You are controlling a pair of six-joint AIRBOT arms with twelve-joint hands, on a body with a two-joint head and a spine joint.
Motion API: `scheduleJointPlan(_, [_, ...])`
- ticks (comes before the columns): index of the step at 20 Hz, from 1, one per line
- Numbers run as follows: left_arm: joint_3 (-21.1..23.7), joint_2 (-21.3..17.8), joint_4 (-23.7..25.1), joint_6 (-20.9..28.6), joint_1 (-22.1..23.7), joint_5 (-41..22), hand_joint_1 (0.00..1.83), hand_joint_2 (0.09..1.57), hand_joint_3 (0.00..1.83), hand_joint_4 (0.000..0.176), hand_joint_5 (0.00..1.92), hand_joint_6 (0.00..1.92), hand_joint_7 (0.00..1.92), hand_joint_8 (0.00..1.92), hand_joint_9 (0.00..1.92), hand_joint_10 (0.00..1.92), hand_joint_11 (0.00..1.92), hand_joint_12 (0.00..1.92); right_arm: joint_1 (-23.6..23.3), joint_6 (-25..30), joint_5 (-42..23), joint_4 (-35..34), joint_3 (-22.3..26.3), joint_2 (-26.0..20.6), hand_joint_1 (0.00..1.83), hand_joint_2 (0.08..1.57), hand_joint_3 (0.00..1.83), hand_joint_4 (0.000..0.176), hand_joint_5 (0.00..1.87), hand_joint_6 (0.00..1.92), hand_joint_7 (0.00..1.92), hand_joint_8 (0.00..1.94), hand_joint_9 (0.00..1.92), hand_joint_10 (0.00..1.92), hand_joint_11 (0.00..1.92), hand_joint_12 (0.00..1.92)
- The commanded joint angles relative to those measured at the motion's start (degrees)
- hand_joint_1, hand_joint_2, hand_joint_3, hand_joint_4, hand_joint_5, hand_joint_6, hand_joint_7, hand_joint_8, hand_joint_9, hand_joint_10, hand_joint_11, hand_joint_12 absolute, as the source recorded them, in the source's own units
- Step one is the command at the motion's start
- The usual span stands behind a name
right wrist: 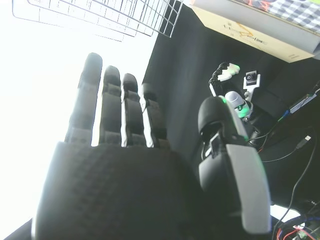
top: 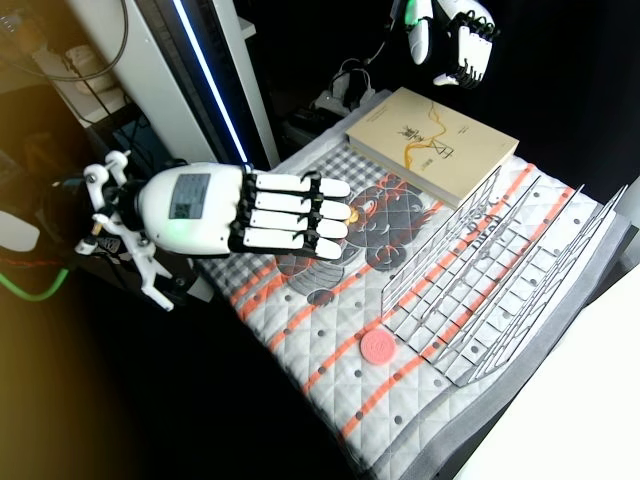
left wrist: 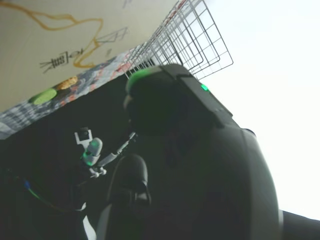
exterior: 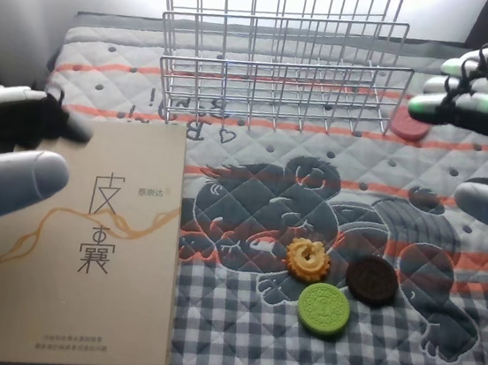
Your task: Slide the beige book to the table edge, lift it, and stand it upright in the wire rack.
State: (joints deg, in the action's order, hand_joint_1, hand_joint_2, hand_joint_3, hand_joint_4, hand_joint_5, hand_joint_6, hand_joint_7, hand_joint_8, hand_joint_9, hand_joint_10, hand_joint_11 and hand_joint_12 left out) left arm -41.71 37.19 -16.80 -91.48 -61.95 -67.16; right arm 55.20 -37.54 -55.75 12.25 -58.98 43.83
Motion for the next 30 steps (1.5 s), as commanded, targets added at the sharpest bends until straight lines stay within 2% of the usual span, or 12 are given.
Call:
scheduleJointPlan(1, [-0.33,-0.64,-0.31,0.17,0.32,-7.79,0.00,1.28,0.01,0.155,0.38,0.01,0.35,0.01,0.32,0.02,0.01,0.47,-0.44,0.34,-6.43,-1.80,-0.31,0.21,0.15,1.37,0.00,0.000,0.40,0.00,0.36,0.00,0.24,0.01,0.02,0.54])
scheduleJointPlan(4, [-0.11,-1.01,-1.50,0.17,0.02,-9.19,0.00,1.27,0.00,0.128,0.35,0.00,0.31,0.00,0.30,0.00,0.00,0.46,-0.61,0.72,-6.37,-1.04,-0.31,0.24,0.13,1.38,0.00,0.000,0.41,0.00,0.37,0.00,0.25,0.00,0.02,0.55])
scheduleJointPlan(5, [0.01,-1.07,-2.09,0.17,-0.13,-9.31,0.04,1.19,0.00,0.161,0.30,0.00,0.21,0.00,0.22,0.00,0.00,0.38,-0.96,1.16,-5.92,-0.16,-0.33,0.44,0.14,1.39,0.00,0.000,0.42,0.00,0.38,0.00,0.26,0.00,0.01,0.56])
scheduleJointPlan(6, [0.10,-1.13,-2.61,0.17,-0.37,-9.56,0.21,1.03,0.00,0.173,0.17,0.00,0.05,0.00,0.08,0.00,0.00,0.18,-1.46,1.74,-5.11,1.19,-0.38,0.72,0.16,1.39,0.00,0.000,0.41,0.00,0.38,0.00,0.28,0.01,0.04,0.59])
scheduleJointPlan(7, [0.19,-1.24,-3.16,0.17,-0.74,-9.83,0.28,0.95,0.00,0.175,0.09,0.00,0.01,0.00,0.01,0.00,0.00,0.04,-1.97,2.50,-4.27,2.69,-0.56,1.14,0.15,1.38,0.00,0.000,0.38,0.00,0.38,0.00,0.30,0.00,0.06,0.64])
scheduleJointPlan(10, [0.83,-1.87,-4.26,0.22,-2.38,-10.84,0.32,0.80,0.00,0.176,0.00,0.00,0.00,0.00,0.00,0.00,0.00,0.00,-4.48,5.60,-1.41,7.60,-1.49,2.80,0.17,1.39,0.00,0.000,0.23,0.00,0.31,0.00,0.28,0.00,0.07,0.71])
scheduleJointPlan(13, [0.98,-2.30,-5.00,2.86,-4.49,-12.34,0.27,0.81,0.00,0.176,0.00,0.00,0.00,0.00,0.00,0.00,0.00,0.00,-7.84,8.65,1.57,13.47,-2.41,4.66,0.18,1.40,0.00,0.000,0.13,0.00,0.20,0.00,0.18,0.00,0.00,0.59])
scheduleJointPlan(16, [0.67,-2.46,-5.63,5.54,-6.24,-13.52,0.26,0.83,0.01,0.176,0.00,0.00,0.00,0.00,0.00,0.00,0.00,0.00,-11.40,10.16,4.71,20.01,-2.62,6.71,0.09,1.38,0.00,0.000,0.09,0.00,0.16,0.00,0.16,0.00,0.09,0.45])
scheduleJointPlan(19, [0.84,-2.45,-5.97,5.54,-6.80,-14.43,0.18,0.86,0.02,0.176,0.00,0.00,0.00,0.00,0.00,0.00,0.00,0.00,-12.85,18.16,5.19,26.84,-5.07,9.89,0.04,1.39,0.01,0.000,0.07,0.00,0.09,0.00,0.09,0.00,0.10,0.28])
scheduleJointPlan(23, [0.89,-2.34,-5.97,5.54,-6.91,-14.58,0.20,0.87,0.01,0.176,0.00,0.00,0.00,0.00,0.00,0.00,0.00,0.00,-15.42,20.84,8.00,34.08,-5.90,12.86,0.04,1.41,0.01,0.000,0.08,0.00,0.09,0.00,0.08,0.00,0.05,0.23])
scheduleJointPlan(25, [0.89,-2.33,-5.97,5.55,-6.92,-14.60,0.27,0.88,0.01,0.176,0.00,0.00,0.00,0.00,0.00,0.00,0.00,0.00,-16.42,22.45,8.77,36.97,-6.52,14.22,0.03,1.41,0.00,0.000,0.08,0.00,0.09,0.00,0.09,0.00,0.17,0.30])
scheduleJointPlan(30, [0.76,-2.10,-5.97,5.66,-6.93,-14.40,0.29,0.89,0.01,0.176,0.00,0.00,0.00,0.00,0.00,0.00,0.00,0.00,-17.67,26.84,9.85,42.94,-8.15,17.29,0.00,1.41,0.00,0.000,0.09,0.01,0.07,0.00,0.06,0.00,0.04,0.23])
